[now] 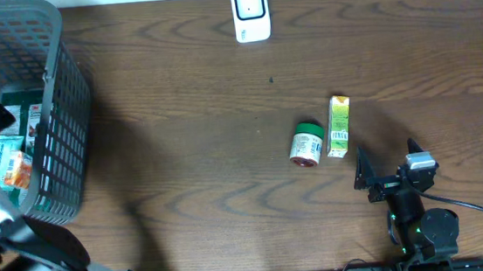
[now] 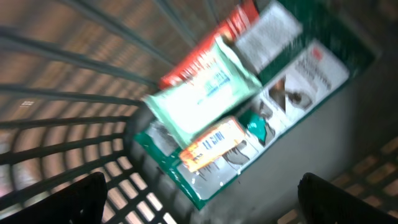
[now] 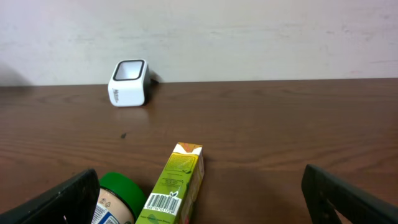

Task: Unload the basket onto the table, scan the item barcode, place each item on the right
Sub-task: 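Move the left gripper back into the grey basket, then grasp the small orange-and-white box in the basket with the left gripper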

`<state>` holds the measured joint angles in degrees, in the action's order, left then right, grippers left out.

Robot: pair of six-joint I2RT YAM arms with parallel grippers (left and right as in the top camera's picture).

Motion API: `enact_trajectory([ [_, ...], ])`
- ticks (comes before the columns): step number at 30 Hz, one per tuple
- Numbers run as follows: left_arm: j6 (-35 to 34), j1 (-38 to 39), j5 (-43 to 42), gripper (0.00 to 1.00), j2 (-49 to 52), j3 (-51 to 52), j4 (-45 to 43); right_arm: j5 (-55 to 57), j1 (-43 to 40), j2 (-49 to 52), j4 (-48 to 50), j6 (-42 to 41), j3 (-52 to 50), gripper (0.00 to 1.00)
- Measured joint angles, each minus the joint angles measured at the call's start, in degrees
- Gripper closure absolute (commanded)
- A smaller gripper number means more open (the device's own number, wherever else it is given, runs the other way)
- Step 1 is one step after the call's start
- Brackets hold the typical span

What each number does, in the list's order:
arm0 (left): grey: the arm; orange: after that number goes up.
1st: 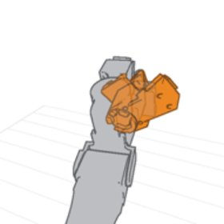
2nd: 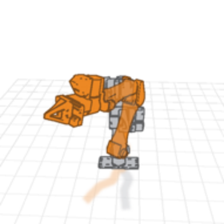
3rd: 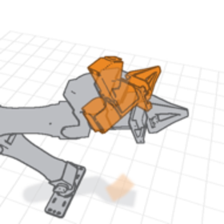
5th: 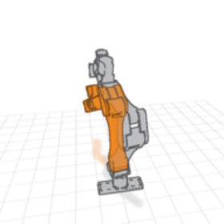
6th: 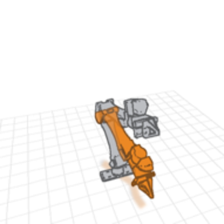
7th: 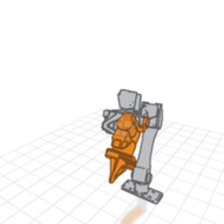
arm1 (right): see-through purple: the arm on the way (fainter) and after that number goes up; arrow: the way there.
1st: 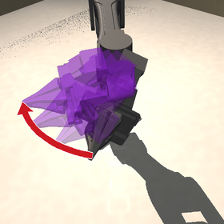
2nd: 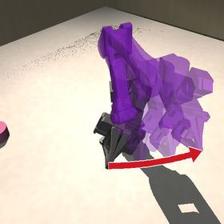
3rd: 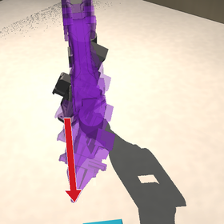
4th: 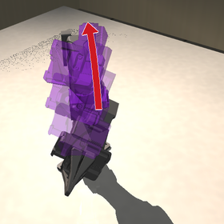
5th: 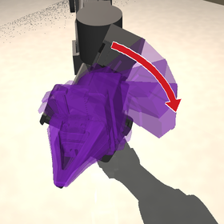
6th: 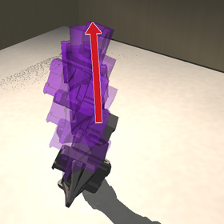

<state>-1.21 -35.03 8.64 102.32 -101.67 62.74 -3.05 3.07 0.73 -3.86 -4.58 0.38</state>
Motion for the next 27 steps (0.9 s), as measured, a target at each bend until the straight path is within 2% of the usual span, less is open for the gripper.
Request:
enact_trajectory([
  [2,2.2,-1.1,-3.0,0.0,2.4,0.0,0.2,0.0,0.0,0.0,0.0,0.0,0.0,0.01],
  [6,5.7,-2.8,-7.0,0.13,5.8,0.0,0.7,0.0,0.0,0.0,0.0,0.0,0.0,0.01],
  [8,6.8,-3.5,-7.8,0.16,6.8,0.0,1.1,0.0,0.0,0.0,0.0,0.0,0.0,0.01],
  [17,8.8,-7.3,-10.2,0.16,8.0,5.3,-0.9,0.0,0.0,0.0,0.0,0.0,0.0,0.01],
  [27,9.0,-7.5,-11.6,0.18,8.0,9.4,-5.3,0.0,0.0,0.0,0.0,0.0,0.0,0.01],
])
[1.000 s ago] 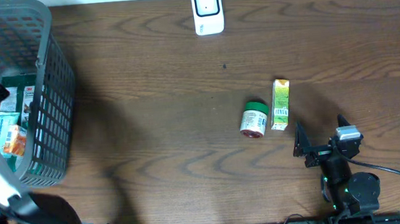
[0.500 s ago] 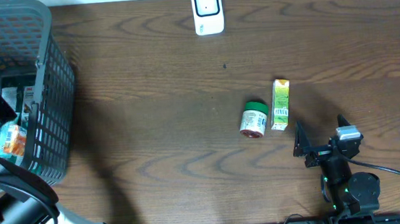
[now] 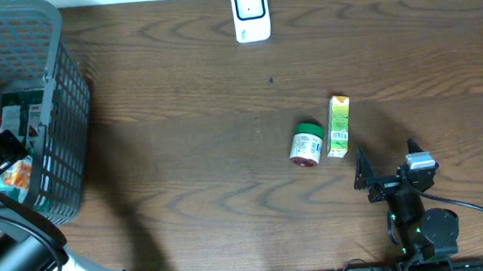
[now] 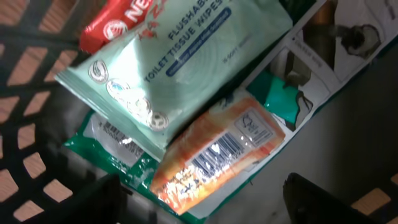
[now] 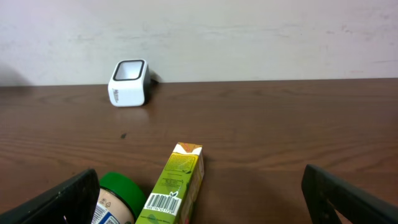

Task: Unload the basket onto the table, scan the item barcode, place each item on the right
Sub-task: 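Grasp the small orange-and-white box in the basket with the left gripper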

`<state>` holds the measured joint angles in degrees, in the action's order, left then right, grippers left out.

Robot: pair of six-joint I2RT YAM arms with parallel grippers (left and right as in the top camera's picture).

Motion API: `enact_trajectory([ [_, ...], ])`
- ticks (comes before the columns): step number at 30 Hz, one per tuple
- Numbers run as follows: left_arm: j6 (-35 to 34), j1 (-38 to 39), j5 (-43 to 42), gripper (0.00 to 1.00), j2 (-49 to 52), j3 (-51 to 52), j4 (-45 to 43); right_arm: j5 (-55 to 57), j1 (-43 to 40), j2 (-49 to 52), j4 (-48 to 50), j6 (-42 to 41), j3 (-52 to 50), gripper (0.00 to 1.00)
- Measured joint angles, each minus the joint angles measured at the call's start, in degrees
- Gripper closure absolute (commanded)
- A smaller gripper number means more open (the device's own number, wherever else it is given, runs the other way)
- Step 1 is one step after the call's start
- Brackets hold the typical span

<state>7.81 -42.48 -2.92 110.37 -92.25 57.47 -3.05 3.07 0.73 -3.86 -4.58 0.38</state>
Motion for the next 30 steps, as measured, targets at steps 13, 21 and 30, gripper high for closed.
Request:
enact_trajectory([
  [13,4.3,0.0,-0.4,0.16,0.0,3.2,-3.1,0.0,0.0,0.0,0.0,0.0,0.0,0.01],
  [21,4.5,0.0,-0.6,0.2,0.1,5.7,-6.8,0.0,0.0,0.0,0.0,0.0,0.0,0.01],
  [30,4.5,0.0,-3.3,0.26,0.1,7.7,-9.7,0.0,0.0,0.0,0.0,0.0,0.0,0.01],
])
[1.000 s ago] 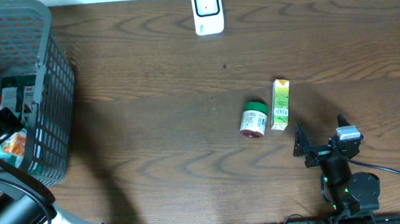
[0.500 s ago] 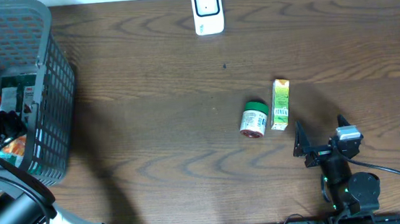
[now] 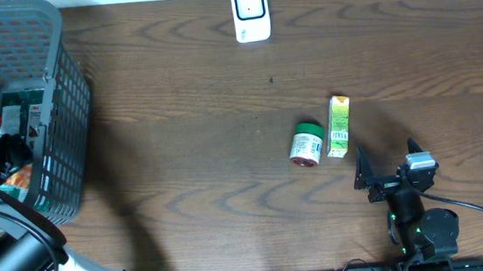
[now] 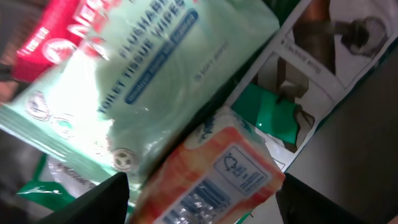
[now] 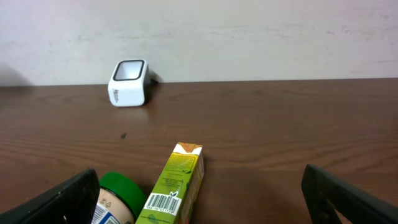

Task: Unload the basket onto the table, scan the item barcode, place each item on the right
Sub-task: 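Grasp the small orange-and-white box in the basket with the left gripper, then carry the orange box to the white scanner, barcode facing it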

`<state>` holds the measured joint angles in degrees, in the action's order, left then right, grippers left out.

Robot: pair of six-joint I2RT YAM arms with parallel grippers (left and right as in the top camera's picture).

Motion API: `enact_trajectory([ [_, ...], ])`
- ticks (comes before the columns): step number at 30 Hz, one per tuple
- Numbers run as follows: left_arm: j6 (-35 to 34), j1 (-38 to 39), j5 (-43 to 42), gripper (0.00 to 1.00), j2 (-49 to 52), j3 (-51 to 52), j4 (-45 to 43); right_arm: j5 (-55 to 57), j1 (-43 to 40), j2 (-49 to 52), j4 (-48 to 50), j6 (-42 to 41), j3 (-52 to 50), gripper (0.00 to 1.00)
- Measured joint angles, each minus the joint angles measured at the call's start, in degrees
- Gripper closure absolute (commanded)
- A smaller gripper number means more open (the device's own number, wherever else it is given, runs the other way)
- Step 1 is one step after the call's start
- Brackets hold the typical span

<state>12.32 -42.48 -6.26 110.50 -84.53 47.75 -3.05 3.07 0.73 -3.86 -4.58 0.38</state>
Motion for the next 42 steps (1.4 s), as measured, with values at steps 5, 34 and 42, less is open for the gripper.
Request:
enact_trajectory([
  [5,0.0,0.0,-1.1,0.41,0.0,0.5,-0.3,0.0,0.0,0.0,0.0,0.0,0.0,0.01],
  [34,-4.7,0.0,-4.4,0.81,-4.3,-4.6,-1.5,0.0,0.0,0.0,0.0,0.0,0.0,0.01],
  [42,-13.9,0.7,-7.1,0.81,-25.4,-10.1,-3.9,0.0,0.0,0.0,0.0,0.0,0.0,0.01],
])
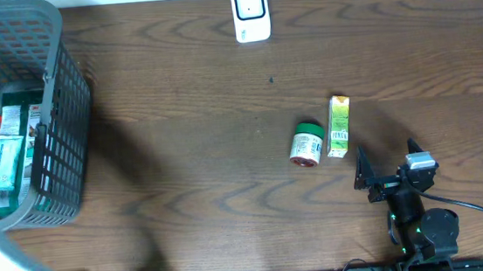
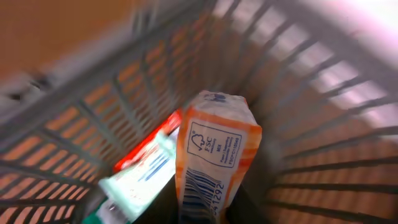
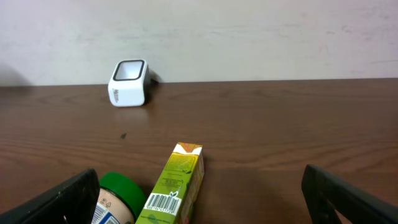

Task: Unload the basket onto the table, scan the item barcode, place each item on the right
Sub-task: 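Carry the orange box to the white scanner, barcode facing it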

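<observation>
An orange packet (image 2: 211, 155) with a barcode on its near face stands upright in my left gripper (image 2: 202, 208), which is shut on its lower end. It hangs above the grey mesh basket (image 2: 323, 124), whose walls blur around it. The white scanner (image 1: 250, 12) stands at the table's far edge, also seen as the scanner (image 3: 128, 83) in the right wrist view. My right gripper (image 3: 202, 202) rests open at the front right, behind a green carton and a jar. Only the blurred left arm shows in the overhead view.
The basket (image 1: 56, 125) at the left holds a mint wipes pack, a red pack and a green box. A green juice carton (image 1: 339, 126) and a green-lidded jar (image 1: 306, 143) lie right of the middle.
My left gripper stood open low in the basket around the orange packet. Now it is shut on the packet and holds it up above the other items. The right arm has not moved.
My left gripper hung open over the basket's contents. It was then lower, close above the wipes pack and the orange packet, then closer still with the packet between its fingers. Now it holds the packet raised over the basket.
</observation>
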`<state>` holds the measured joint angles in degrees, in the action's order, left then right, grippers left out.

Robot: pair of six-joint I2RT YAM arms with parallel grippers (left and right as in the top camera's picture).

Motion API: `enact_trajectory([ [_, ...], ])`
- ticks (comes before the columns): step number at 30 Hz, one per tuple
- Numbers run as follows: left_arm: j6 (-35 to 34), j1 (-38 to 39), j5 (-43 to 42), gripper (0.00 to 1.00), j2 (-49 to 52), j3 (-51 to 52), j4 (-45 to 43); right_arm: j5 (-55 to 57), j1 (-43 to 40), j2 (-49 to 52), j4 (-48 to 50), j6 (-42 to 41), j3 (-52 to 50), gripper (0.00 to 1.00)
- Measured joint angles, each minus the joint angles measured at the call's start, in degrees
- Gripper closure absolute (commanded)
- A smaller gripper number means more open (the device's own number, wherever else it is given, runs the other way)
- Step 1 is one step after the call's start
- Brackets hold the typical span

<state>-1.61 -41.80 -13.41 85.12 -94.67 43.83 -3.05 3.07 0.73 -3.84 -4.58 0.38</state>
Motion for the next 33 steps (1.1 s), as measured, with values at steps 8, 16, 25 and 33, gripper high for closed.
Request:
enact_trajectory([
  [8,-5.9,15.0,-7.8,0.81,-12.4,-0.4,7.7,0.0,0.0,0.0,0.0,0.0,0.0,0.01],
  [16,-12.0,46.2,-4.4,0.81,-7.1,0.7,7.5,0.0,0.0,0.0,0.0,0.0,0.0,0.01],
  [25,-19.2,68.3,0.9,0.81,15.4,1.2,-10.0,0.0,0.0,0.0,0.0,0.0,0.0,0.01],
  [33,-20.9,77.7,6.1,0.81,29.8,1.3,-17.2,0.0,0.0,0.0,0.0,0.0,0.0,0.01],
])
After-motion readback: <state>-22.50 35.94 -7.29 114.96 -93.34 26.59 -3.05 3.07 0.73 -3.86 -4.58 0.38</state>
